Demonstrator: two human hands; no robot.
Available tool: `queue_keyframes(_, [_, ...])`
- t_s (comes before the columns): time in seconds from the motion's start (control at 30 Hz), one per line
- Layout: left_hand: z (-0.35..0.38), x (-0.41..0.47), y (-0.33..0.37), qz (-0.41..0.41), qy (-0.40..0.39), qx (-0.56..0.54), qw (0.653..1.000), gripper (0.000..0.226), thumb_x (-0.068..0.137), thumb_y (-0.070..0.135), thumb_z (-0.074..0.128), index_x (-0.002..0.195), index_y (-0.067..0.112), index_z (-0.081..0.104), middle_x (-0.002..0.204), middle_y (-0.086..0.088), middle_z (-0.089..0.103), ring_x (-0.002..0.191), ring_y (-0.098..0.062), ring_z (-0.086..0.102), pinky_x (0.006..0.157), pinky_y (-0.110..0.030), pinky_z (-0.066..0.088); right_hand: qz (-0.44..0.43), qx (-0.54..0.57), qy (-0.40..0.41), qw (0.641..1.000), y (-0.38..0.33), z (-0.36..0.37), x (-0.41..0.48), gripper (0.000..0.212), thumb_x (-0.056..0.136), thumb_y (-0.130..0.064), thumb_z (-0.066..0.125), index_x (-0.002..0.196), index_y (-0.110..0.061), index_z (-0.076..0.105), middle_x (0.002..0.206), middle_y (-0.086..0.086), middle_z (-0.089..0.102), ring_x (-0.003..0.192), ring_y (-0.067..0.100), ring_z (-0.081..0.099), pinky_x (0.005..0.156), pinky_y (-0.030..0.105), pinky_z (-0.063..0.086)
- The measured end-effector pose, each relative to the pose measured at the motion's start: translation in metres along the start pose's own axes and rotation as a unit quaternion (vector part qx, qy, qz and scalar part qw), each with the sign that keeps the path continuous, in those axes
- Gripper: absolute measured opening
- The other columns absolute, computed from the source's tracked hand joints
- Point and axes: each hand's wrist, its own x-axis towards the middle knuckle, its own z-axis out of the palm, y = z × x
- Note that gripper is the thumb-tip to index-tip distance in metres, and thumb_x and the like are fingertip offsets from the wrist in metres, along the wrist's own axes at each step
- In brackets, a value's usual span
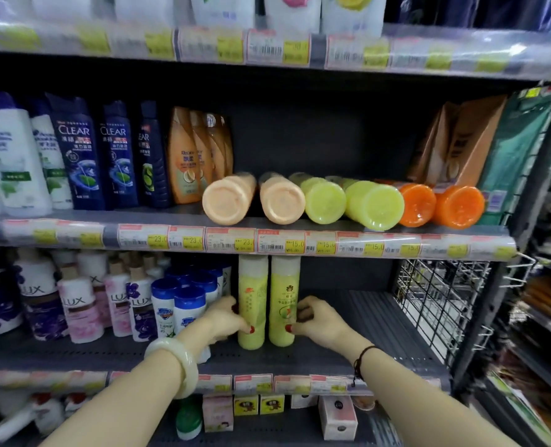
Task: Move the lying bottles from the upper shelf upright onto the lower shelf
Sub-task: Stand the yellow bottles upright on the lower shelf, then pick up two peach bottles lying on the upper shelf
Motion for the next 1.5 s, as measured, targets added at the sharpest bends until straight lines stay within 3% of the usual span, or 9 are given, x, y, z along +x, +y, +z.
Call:
queue_keyframes(0.23, [-0.025, -0.042, 0.028, 0.056, -0.019, 0.130, 0.990, 0.066, 0.073, 0.020, 0.077, 0.132, 0.006, 0.050, 0.135, -0.010, 0.053, 0.120, -0.024, 0.053, 0.090, -0.028, 0.047, -0.020, -0.070, -0.015, 0.997, -0.044, -0.010, -0.041, 0.060, 0.071, -0.024, 0.077, 0.124, -0.011, 0.052, 0.110, 0.007, 0.057, 0.102, 0.024, 0.056, 0.085, 0.032, 0.049])
queue_keyframes(0.37, [-0.048, -0.066, 0.040, 0.086, -0.050, 0.154, 0.983, 0.065, 0.072, 0.018, 0.077, 0.132, 0.008, 0.051, 0.131, -0.012, 0.056, 0.120, -0.024, 0.054, 0.100, -0.031, 0.047, -0.019, -0.091, -0.039, 0.995, -0.078, -0.023, -0.060, 0.058, 0.074, -0.023, 0.076, 0.124, -0.010, 0.051, 0.108, 0.007, 0.057, 0.094, 0.021, 0.058, 0.080, 0.030, 0.049])
queue_keyframes(0.83, [-0.115, -0.131, 0.095, 0.164, -0.069, 0.203, 0.963, 0.050, 0.076, 0.020, 0.074, 0.123, 0.009, 0.058, 0.121, -0.010, 0.064, 0.109, -0.025, 0.062, 0.088, -0.033, 0.052, -0.066, -0.158, -0.019, 0.985, -0.180, -0.070, -0.111, 0.048, 0.075, -0.023, 0.075, 0.117, -0.012, 0.057, 0.109, 0.012, 0.067, 0.098, 0.025, 0.065, 0.090, 0.038, 0.053])
queue_keyframes(0.93, [-0.135, -0.142, 0.111, 0.182, -0.048, 0.220, 0.957, 0.048, 0.074, 0.021, 0.075, 0.119, 0.011, 0.061, 0.117, -0.011, 0.066, 0.105, -0.025, 0.064, 0.074, -0.030, 0.053, -0.082, -0.173, 0.005, 0.981, -0.195, -0.082, -0.118, 0.046, 0.076, -0.024, 0.074, 0.117, -0.014, 0.057, 0.109, 0.009, 0.067, 0.097, 0.023, 0.063, 0.084, 0.032, 0.052])
queue_keyframes(1.03, [-0.154, -0.150, 0.129, 0.195, -0.014, 0.246, 0.950, 0.046, 0.069, 0.023, 0.076, 0.113, 0.015, 0.066, 0.114, -0.007, 0.067, 0.095, -0.020, 0.065, 0.079, -0.032, 0.057, -0.097, -0.184, 0.022, 0.978, -0.213, -0.093, -0.122, 0.047, 0.076, -0.023, 0.073, 0.119, -0.010, 0.057, 0.108, 0.010, 0.067, 0.095, 0.024, 0.063, 0.081, 0.031, 0.050])
queue_keyframes(1.13, [-0.168, -0.157, 0.146, 0.201, -0.002, 0.244, 0.949, 0.048, 0.070, 0.021, 0.075, 0.116, 0.014, 0.064, 0.111, -0.006, 0.066, 0.078, -0.016, 0.058, 0.062, -0.027, 0.051, -0.112, -0.206, 0.044, 0.971, -0.230, -0.104, -0.122, 0.047, 0.076, -0.022, 0.072, 0.119, -0.011, 0.058, 0.109, 0.009, 0.067, 0.088, 0.019, 0.059, 0.068, 0.023, 0.046])
queue_keyframes(1.27, [-0.181, -0.160, 0.163, 0.202, 0.013, 0.239, 0.950, 0.044, 0.070, 0.020, 0.076, 0.113, 0.014, 0.065, 0.103, -0.008, 0.069, 0.075, -0.014, 0.060, 0.064, -0.029, 0.053, -0.118, -0.223, 0.057, 0.966, -0.241, -0.116, -0.117, 0.048, 0.075, -0.024, 0.072, 0.120, -0.014, 0.058, 0.111, 0.005, 0.067, 0.088, 0.018, 0.060, 0.064, 0.020, 0.046])
queue_keyframes(1.43, [-0.178, -0.147, 0.166, 0.203, 0.056, 0.236, 0.949, 0.056, 0.070, 0.018, 0.078, 0.121, 0.013, 0.057, 0.107, -0.006, 0.060, 0.088, -0.021, 0.059, 0.062, -0.027, 0.050, -0.128, -0.249, 0.098, 0.955, -0.242, -0.120, -0.105, 0.049, 0.075, -0.024, 0.071, 0.121, -0.015, 0.056, 0.118, 0.008, 0.064, 0.103, 0.024, 0.060, 0.087, 0.035, 0.052])
queue_keyframes(1.5, [-0.173, -0.138, 0.165, 0.215, 0.064, 0.238, 0.945, 0.065, 0.070, 0.018, 0.077, 0.129, 0.015, 0.051, 0.124, -0.006, 0.057, 0.104, -0.023, 0.057, 0.080, -0.030, 0.050, -0.137, -0.248, 0.087, 0.955, -0.241, -0.119, -0.100, 0.050, 0.076, -0.021, 0.069, 0.123, -0.014, 0.054, 0.120, 0.008, 0.063, 0.105, 0.025, 0.060, 0.085, 0.033, 0.049])
